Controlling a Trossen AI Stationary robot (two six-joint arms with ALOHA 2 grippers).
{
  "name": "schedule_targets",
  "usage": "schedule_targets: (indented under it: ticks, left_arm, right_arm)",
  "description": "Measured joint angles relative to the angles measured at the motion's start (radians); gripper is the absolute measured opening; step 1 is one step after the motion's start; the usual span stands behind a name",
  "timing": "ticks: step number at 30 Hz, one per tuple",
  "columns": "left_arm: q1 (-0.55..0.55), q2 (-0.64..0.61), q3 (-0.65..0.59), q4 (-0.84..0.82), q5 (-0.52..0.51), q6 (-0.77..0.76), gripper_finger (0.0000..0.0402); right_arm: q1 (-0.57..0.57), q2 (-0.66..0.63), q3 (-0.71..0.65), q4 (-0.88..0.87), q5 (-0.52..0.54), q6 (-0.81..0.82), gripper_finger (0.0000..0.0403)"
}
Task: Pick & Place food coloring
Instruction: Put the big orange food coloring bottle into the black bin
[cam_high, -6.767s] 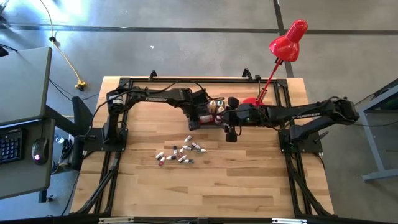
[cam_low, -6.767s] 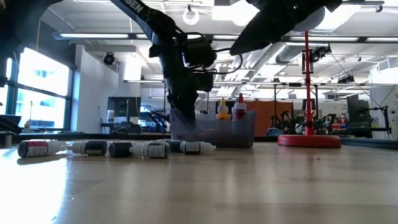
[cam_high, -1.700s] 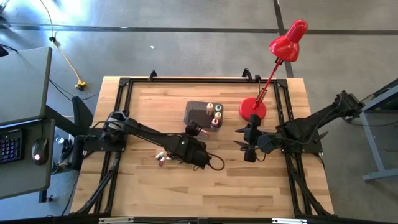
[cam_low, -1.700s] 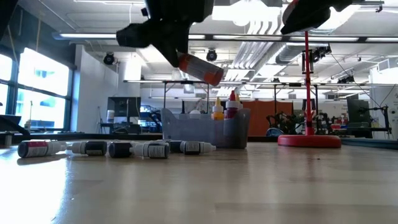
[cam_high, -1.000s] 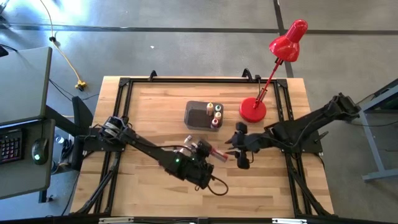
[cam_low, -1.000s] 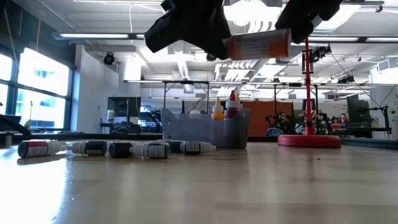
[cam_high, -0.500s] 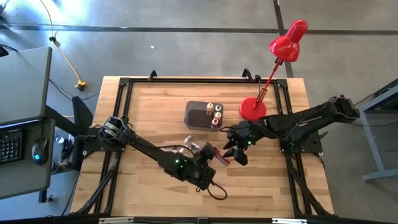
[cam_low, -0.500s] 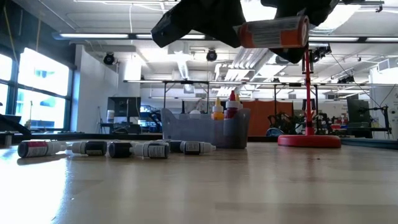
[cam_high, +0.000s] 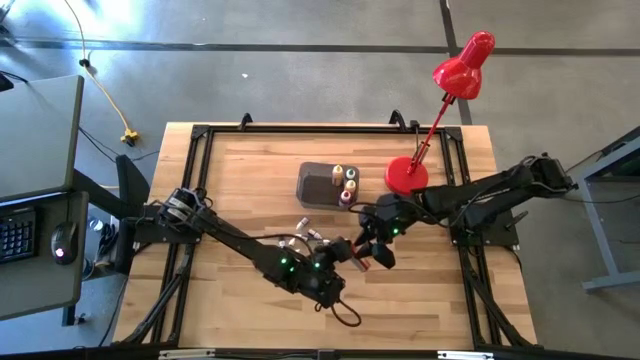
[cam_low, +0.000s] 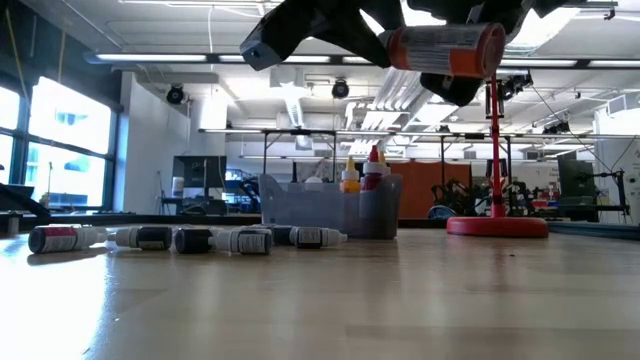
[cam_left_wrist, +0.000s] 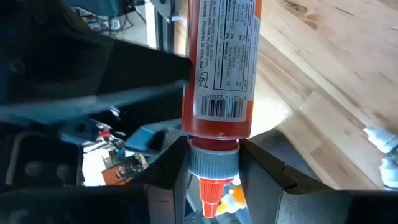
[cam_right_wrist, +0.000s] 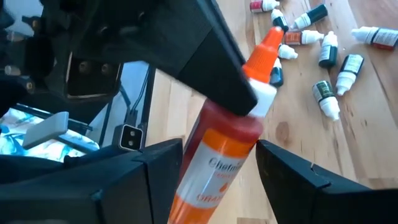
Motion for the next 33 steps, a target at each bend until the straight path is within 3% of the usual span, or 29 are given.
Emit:
schedule_targets:
  ticks: [6,15,24,33]
  left_arm:
    - [0.000,0.000,0.000,0.053,-0.010,0.112,0.0107]
    - [0.000,0.000,0.000,0.085,-0.102,0.112,0.0107]
    - [0.000,0.000,0.000,0.087,-0.125,0.112,0.0107]
    - [0.001,0.000,0.000,0.087,-0.127,0.112,0.0121]
  right_arm:
    - [0.000,0.000,0.000,0.010,-0.001,-0.003,0.0199]
    - [0.000,-0.001,0.000,0.040,0.004,-0.020,0.0199]
    - [0.000,-0.001,0.001,0.040,0.027,-0.063,0.0199]
    - [0.000,-0.001,0.001,0.034,0.044,-0.068,0.0149]
